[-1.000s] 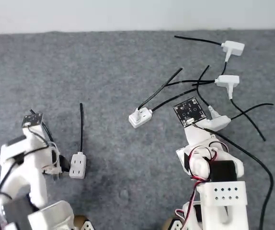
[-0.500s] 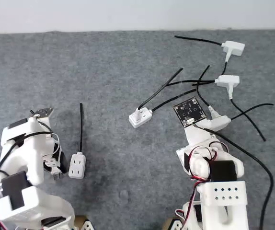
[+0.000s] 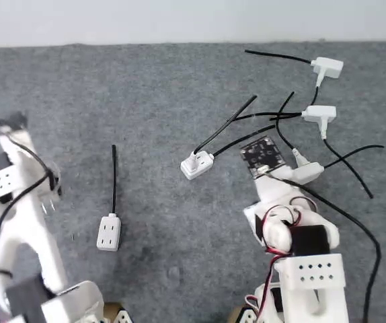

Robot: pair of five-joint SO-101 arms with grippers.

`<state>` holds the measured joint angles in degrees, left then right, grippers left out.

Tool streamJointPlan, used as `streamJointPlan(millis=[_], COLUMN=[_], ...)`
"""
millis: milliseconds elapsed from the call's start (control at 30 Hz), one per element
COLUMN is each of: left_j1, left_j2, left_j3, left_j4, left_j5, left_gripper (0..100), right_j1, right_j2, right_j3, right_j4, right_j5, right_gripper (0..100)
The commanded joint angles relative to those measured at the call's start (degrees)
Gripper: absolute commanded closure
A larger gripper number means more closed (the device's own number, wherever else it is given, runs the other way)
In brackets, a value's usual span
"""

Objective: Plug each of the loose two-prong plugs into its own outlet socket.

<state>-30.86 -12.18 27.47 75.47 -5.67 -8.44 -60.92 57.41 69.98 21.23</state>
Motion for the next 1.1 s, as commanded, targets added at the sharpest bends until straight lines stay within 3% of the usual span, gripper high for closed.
streamJointPlan(millis=[0,300,433,600,800,1067], left_j1=[2.2,15.0,21.5,31.3,38.2,40.4], left_j2=[-10.8,-26.1,-32.5,-40.4,-46.5,-51.6], left_j3=[-5.7,-5.6,-5.8,-8.4,-9.8,-9.6], left_j4=[-3.8,-6.9,-7.2,-8.0,-8.0,-5.8], left_j5=[2.0,1.8,1.8,1.5,-1.5,-1.3], left_gripper=[99,99,99,99,99,99], right_j1=[-8.5,-35.8,-43.2,-46.1,-46.2,-46.1], right_j2=[-0.4,0.2,0.2,0.1,0.1,-0.4], right_j3=[-0.6,-0.1,6.2,13.0,14.2,20.0], right_j4=[-3.5,-20.4,-32.0,-46.3,-46.6,-47.3], right_j5=[-0.7,-7.2,-5.9,-2.9,-2.6,-2.6], right_gripper=[84.1,83.9,84.0,84.1,84.1,83.8])
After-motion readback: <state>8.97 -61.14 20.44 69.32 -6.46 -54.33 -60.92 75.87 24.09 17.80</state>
